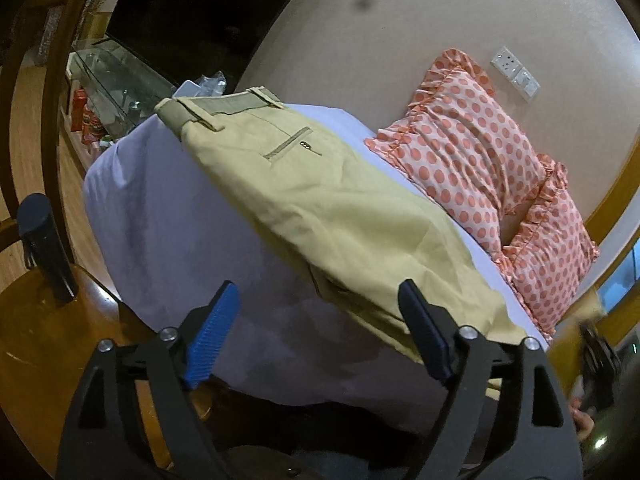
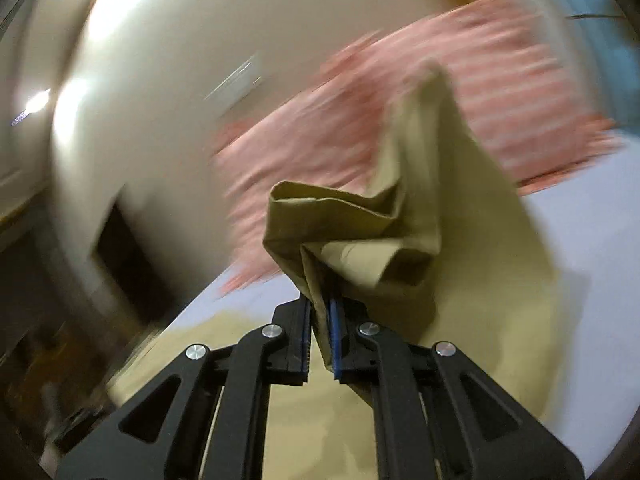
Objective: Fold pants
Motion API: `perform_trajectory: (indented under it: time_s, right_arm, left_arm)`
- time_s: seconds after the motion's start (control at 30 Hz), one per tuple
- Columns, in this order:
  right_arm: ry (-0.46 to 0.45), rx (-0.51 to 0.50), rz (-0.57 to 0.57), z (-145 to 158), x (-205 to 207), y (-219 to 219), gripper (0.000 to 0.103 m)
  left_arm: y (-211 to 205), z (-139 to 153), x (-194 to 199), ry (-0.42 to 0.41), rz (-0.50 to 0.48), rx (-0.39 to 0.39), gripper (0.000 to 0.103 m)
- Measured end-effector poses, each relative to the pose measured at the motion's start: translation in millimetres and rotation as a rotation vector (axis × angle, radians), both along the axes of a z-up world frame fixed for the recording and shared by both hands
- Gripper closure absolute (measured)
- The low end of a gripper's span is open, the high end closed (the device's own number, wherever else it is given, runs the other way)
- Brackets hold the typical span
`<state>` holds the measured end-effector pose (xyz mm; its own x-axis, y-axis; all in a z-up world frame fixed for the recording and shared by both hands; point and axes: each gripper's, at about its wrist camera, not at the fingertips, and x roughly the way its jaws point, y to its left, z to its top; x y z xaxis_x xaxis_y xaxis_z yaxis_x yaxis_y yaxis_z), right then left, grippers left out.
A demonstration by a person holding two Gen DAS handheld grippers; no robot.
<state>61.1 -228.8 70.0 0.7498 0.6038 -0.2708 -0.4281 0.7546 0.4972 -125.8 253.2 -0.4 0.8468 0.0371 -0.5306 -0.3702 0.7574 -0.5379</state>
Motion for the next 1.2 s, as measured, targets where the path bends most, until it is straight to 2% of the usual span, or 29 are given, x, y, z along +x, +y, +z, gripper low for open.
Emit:
perform_trajectory:
  time_s: [0.03,0.1,0.13,0.17,0.2,0.23,0.27,0.33,0.43,0.57,0.67,0.77,0.97,1.0,1.03,1.13,1.2]
  right_arm:
    - [0.047,-0.056,0.134,-8,4,46,0.094]
    - [0.127,-0.174,0.318,-28,1,107,0.091]
    - [0.145,-0.225,0.363,-35,-3,124,0.089]
    - [0.152,-0.291,0.390,-43,-11,141,0.076]
    - [0.144,-0.314,0.391,-45,-18,145,0.049]
    - [0.132,-0.305,0.385,-44,-24,142,0.033]
    - [0.112,-0.268,0.360,-41,-28,132,0.009]
    - [0.086,-0.201,0.315,-33,-32,110,0.007]
    - [0.104,-0.147,0.236,-27,-32,80,0.007]
    - [0.153,-0.108,0.206,-27,-24,73,0.007]
    - [0.173,-0.096,0.206,-32,-23,75,0.007]
    - [0.184,-0.085,0.219,-35,-22,80,0.007]
    - [0.191,-0.075,0.217,-39,-21,80,0.006]
    - [0.198,-0.069,0.214,-41,-20,78,0.006]
    - [0.204,-0.065,0.212,-42,-19,77,0.006]
    - [0.201,-0.057,0.204,-45,-19,73,0.006]
    - [0.200,-0.050,0.203,-46,-18,71,0.006]
  left_arm:
    - [-1,0,-1,-0.008,-0.012,-0.003,0.017]
    - [0,-1,-2,-0.019,-0.033,-0.008,0.014]
    - [1,-2,-1,-0.027,-0.051,-0.017,0.013]
    - [2,-3,1,-0.031,-0.066,-0.024,0.011]
    - [3,-3,3,-0.030,-0.078,-0.029,0.010]
    - [4,-5,6,-0.028,-0.087,-0.033,0.010]
    - [5,-8,11,-0.023,-0.101,-0.042,0.009]
    - [7,-12,19,-0.025,-0.128,-0.068,0.009]
    - [10,-20,36,-0.018,-0.152,-0.127,0.009]
    - [13,-20,47,-0.027,-0.135,-0.171,0.011]
    - [14,-8,59,-0.034,-0.134,-0.153,0.012]
    - [18,-2,67,-0.003,-0.107,-0.150,0.010]
    - [25,7,64,-0.006,-0.082,-0.158,0.019]
    - [27,11,64,-0.018,-0.079,-0.152,0.032]
    - [29,15,64,-0.031,-0.079,-0.144,0.037]
    - [36,24,67,-0.053,-0.080,-0.151,0.042]
    - [46,21,75,-0.016,-0.044,-0.147,0.045]
